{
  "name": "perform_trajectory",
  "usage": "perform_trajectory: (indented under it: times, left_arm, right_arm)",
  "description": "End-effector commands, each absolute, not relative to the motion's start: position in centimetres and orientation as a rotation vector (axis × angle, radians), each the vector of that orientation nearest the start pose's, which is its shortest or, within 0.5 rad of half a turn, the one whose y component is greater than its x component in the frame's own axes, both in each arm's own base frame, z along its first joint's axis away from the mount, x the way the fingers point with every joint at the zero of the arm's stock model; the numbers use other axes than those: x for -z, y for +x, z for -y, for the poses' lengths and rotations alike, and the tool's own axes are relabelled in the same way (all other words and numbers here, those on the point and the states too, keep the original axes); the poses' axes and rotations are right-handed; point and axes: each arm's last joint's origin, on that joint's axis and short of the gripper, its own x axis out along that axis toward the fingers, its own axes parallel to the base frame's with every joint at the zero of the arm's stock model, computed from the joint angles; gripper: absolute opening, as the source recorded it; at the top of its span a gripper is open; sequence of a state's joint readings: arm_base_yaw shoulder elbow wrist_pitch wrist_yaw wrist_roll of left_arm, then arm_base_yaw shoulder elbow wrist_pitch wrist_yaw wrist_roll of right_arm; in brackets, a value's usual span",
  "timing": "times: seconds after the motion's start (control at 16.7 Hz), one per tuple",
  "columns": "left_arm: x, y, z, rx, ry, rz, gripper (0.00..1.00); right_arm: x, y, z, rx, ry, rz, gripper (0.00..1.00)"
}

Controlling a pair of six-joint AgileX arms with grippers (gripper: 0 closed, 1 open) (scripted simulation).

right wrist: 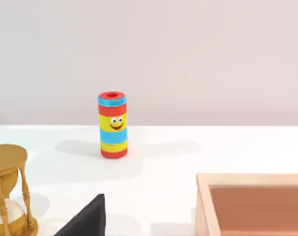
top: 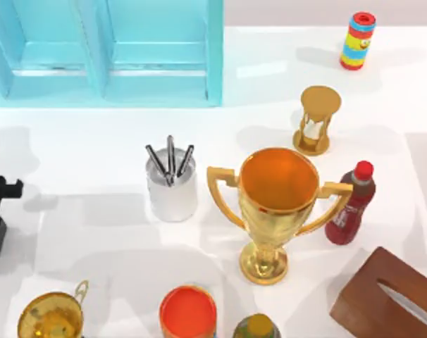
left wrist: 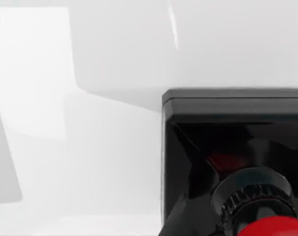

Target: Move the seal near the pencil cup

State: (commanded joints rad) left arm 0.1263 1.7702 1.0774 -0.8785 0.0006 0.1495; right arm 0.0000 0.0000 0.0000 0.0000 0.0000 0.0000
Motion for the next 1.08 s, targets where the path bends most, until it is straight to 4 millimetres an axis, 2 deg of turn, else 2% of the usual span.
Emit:
perform_trajectory:
  times: [0.24,0.3,0.84,0.96,1.08]
  left_arm:
    - [-14.9,30.2,-4.0,0.016,0.015,-1.571,0.02]
    - [-14.9,30.2,-4.0,0.016,0.015,-1.571,0.0]
    - [-15.0,30.3,-3.9,0.018,0.017,-1.57,0.0]
    - [-15.8,30.8,-2.9,0.019,0.019,-1.569,0.0]
    - [-17.8,31.6,-0.8,0.021,0.022,-1.567,0.0]
  right_arm:
    - [-16.0,10.6,0.1,0.0,0.0,0.0,1.0]
    - [-16.0,10.6,0.1,0.0,0.0,0.0,1.0]
    - [-16.0,10.6,0.1,0.0,0.0,0.0,1.0]
    - [-16.0,10.6,0.1,0.0,0.0,0.0,1.0]
    - [-16.0,10.6,0.1,0.0,0.0,0.0,1.0]
